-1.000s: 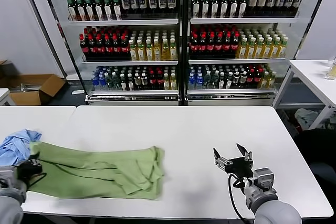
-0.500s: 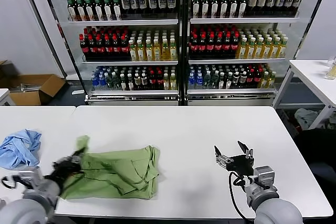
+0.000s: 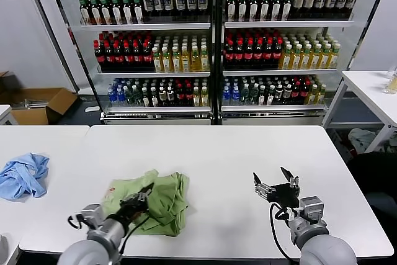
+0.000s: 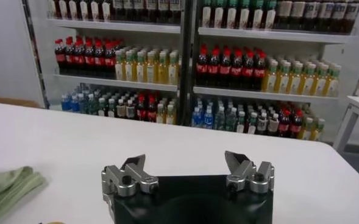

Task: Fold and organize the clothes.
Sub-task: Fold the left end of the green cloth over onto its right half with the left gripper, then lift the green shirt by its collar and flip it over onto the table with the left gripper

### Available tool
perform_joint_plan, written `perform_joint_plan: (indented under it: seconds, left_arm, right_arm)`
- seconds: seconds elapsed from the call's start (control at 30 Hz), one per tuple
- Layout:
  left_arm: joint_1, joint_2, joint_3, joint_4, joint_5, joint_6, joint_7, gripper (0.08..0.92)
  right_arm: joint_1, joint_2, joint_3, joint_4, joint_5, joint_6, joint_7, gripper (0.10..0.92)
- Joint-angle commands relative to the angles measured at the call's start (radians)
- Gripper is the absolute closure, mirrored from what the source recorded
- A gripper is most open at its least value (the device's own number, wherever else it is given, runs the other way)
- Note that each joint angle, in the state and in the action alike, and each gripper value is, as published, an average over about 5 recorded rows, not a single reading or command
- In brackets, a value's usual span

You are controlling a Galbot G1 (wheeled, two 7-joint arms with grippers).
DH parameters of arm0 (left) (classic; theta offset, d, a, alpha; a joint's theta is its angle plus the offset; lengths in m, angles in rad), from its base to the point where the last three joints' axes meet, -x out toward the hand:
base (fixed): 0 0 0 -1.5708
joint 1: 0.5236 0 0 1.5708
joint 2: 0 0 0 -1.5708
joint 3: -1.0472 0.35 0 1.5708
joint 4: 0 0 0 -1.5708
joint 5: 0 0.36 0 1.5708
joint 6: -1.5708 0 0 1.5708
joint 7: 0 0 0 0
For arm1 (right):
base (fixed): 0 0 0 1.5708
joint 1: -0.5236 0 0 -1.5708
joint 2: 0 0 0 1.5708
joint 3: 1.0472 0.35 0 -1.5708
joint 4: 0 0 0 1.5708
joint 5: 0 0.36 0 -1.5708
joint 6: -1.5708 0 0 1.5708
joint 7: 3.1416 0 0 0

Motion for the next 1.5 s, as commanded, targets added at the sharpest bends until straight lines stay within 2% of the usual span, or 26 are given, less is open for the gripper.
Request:
perform_joint_plan:
  seconds: [0.03, 0.2, 0.3, 0.43, 0.53, 0.6, 0.7, 0.77, 0.9, 1.03, 1.5]
  left_arm:
    - [-0.114, -0.098, 0.123, 0.123, 0.043, -0.056, -0.001, 0.911]
    - [-0.136, -0.116, 0.129, 0.143, 0.043, -0.068, 0.001, 0.896]
    - [-0.124, -0.119, 0.13, 0.111, 0.024, -0.078, 0.017, 0.849]
    - [-0.075, -0.092, 0.089, -0.018, -0.005, -0.091, 0.049, 0.719]
    - [-0.015, -0.03, 0.01, -0.105, 0.007, -0.098, 0.064, 0.615]
    - [0.031, 0.028, -0.066, -0.117, 0.043, -0.107, 0.062, 0.554]
    - [0.092, 0.098, -0.167, -0.047, 0.167, -0.102, 0.057, 0.468]
    - [0.114, 0.116, -0.201, 0.024, 0.24, -0.077, 0.047, 0.416]
    - [0.113, 0.107, -0.206, 0.137, 0.271, -0.02, -0.014, 0.294]
    - [0.085, 0.091, -0.196, 0.187, 0.268, 0.007, -0.029, 0.202]
    - [0.045, 0.083, -0.192, 0.241, 0.167, 0.011, -0.008, 0.177]
  right_arm:
    - [0.0, 0.001, 0.0, 0.0, -0.002, 0.0, 0.0, 0.203]
    - [0.001, -0.001, 0.0, 0.002, -0.002, 0.0, 0.0, 0.203]
    - [0.003, -0.001, -0.001, 0.004, -0.002, -0.001, 0.0, 0.203]
    - [0.007, 0.001, -0.003, 0.006, -0.003, -0.001, -0.001, 0.203]
    - [0.009, 0.001, -0.002, 0.005, -0.002, -0.001, -0.002, 0.203]
    - [0.011, 0.0, -0.001, 0.005, -0.002, 0.0, -0.003, 0.203]
    - [0.015, 0.003, -0.002, 0.003, -0.001, 0.002, -0.006, 0.202]
    - [0.017, 0.005, -0.003, 0.002, -0.001, 0.003, -0.007, 0.202]
    - [0.015, 0.008, -0.003, 0.001, -0.001, 0.004, -0.008, 0.203]
    - [0.007, 0.004, 0.005, 0.006, -0.001, 0.005, -0.009, 0.202]
    - [0.008, 0.0, 0.009, 0.004, -0.002, 0.006, -0.01, 0.203]
